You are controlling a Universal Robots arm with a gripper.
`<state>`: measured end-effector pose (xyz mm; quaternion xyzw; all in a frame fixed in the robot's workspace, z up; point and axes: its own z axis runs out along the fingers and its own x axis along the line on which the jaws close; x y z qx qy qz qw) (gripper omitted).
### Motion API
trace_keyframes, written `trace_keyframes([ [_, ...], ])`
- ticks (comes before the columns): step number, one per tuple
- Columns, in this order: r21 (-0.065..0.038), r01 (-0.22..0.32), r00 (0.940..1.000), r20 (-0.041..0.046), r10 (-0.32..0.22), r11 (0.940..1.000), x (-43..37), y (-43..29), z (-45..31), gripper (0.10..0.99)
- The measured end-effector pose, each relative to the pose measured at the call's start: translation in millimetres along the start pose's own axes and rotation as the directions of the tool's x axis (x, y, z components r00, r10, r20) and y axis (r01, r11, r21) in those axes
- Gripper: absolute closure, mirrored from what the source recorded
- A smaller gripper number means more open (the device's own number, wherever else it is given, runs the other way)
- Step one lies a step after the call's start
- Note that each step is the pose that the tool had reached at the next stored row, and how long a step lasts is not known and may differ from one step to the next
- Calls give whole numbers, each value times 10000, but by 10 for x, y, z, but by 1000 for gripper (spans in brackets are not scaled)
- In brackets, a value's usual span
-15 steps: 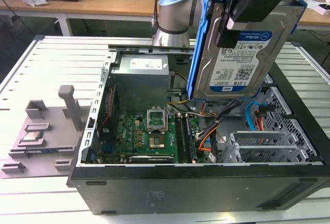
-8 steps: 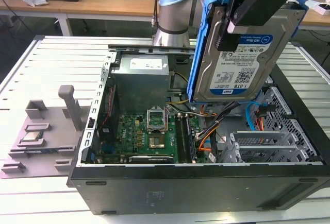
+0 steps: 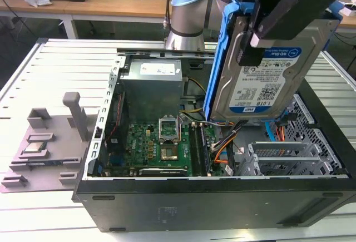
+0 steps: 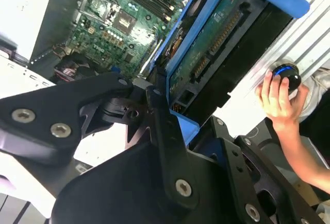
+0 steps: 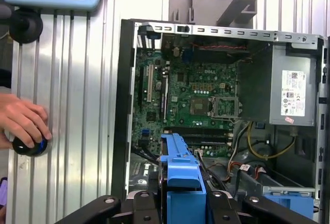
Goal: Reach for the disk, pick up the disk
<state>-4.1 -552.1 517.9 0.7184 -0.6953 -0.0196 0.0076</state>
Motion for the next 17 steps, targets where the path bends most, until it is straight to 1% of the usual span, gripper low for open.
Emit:
trace_keyframes([
  [1,0,0,10000,1,0,10000,67,2,13,718],
  [3,0,1,10000,25,-1,10000,136,3,31,718],
  [4,2,2,10000,55,-2,10000,158,4,38,718],
  [6,5,-14,9999,152,14,10000,198,4,62,718],
  [8,9,-85,9997,212,84,10000,222,0,101,718],
  [10,6,-125,9997,214,125,9999,237,-16,145,718],
  [12,-2,-146,9997,213,146,9999,254,-58,199,718],
  [14,-10,-150,9997,215,151,9999,265,-100,230,718],
  [15,-18,-150,9997,213,150,9999,269,-158,241,718],
  [17,-30,-152,9997,214,152,9999,273,-230,249,718],
])
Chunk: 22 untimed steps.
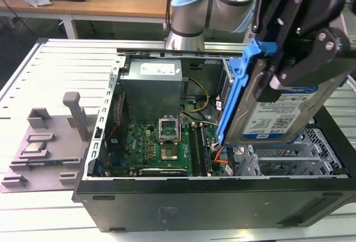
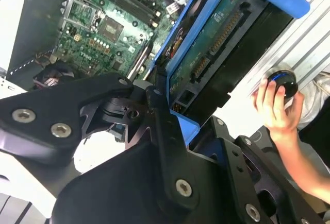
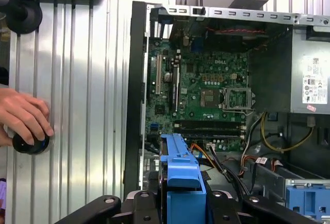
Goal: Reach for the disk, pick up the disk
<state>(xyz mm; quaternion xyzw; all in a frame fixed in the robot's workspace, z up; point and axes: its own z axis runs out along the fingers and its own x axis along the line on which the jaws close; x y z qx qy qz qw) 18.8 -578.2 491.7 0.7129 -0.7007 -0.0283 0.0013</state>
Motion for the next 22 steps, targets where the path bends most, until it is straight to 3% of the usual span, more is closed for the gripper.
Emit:
trace_keyframes([
  [1,-12,-1,10000,-1,1,10000,1,-55,3,718],
  [10,-80,-2,10000,2,2,10000,8,-330,20,718],
  [17,-114,-3,10000,3,3,9999,13,-478,39,718],
  [22,-147,-5,10000,4,5,9999,18,-637,55,718],
])
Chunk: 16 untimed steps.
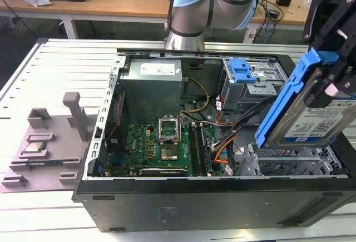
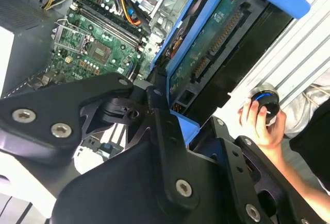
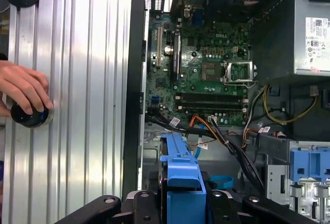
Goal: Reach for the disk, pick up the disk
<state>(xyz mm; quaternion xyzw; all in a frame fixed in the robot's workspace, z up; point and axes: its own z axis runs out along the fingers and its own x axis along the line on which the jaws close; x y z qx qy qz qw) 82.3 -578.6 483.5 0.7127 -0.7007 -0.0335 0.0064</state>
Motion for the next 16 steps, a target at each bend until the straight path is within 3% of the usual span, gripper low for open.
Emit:
trace_keyframes([
  [11,-52,-2,10000,0,2,10000,5,-209,20,718],
  [14,-86,-4,10000,1,4,10000,8,-257,63,718],
  [16,-122,-6,10000,1,6,9999,11,-283,139,718],
])
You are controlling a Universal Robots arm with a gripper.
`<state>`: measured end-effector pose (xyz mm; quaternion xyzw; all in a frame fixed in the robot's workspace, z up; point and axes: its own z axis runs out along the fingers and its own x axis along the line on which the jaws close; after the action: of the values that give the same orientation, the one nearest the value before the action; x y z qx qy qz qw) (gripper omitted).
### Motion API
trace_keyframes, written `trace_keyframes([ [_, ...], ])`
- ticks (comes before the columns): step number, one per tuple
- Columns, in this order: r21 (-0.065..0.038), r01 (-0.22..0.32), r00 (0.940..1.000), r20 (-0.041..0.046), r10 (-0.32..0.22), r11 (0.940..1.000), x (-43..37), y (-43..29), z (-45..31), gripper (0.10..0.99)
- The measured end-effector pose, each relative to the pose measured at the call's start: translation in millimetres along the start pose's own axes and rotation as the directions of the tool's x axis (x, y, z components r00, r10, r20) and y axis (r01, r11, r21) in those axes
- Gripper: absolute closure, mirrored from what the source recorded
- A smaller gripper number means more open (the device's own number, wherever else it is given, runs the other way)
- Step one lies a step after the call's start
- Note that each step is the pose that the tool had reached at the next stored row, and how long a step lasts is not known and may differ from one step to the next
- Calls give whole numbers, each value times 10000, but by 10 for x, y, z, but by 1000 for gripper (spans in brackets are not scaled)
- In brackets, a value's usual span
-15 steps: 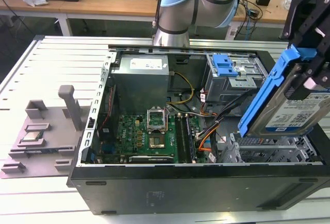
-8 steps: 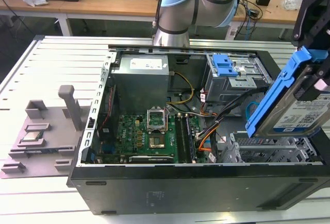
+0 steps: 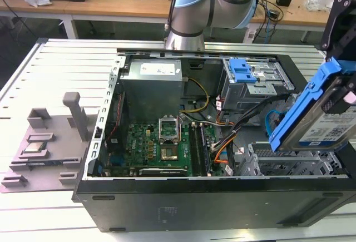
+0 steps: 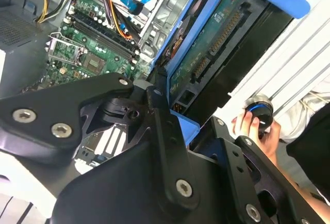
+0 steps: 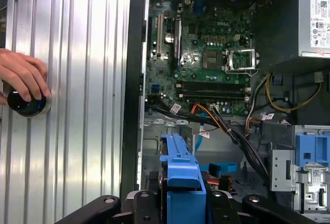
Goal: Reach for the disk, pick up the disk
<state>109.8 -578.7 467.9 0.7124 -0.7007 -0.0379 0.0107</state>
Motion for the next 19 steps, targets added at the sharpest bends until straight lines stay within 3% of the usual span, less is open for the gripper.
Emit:
trace_keyframes([
  [2,-7,0,10000,0,0,10000,3,-6,77,718],
  [8,-7,1,10000,0,-1,10000,-47,30,195,718],
  [13,-7,0,10000,2,0,10000,-97,32,221,718],
  [19,-7,0,10000,0,0,10000,-98,32,221,718],
])
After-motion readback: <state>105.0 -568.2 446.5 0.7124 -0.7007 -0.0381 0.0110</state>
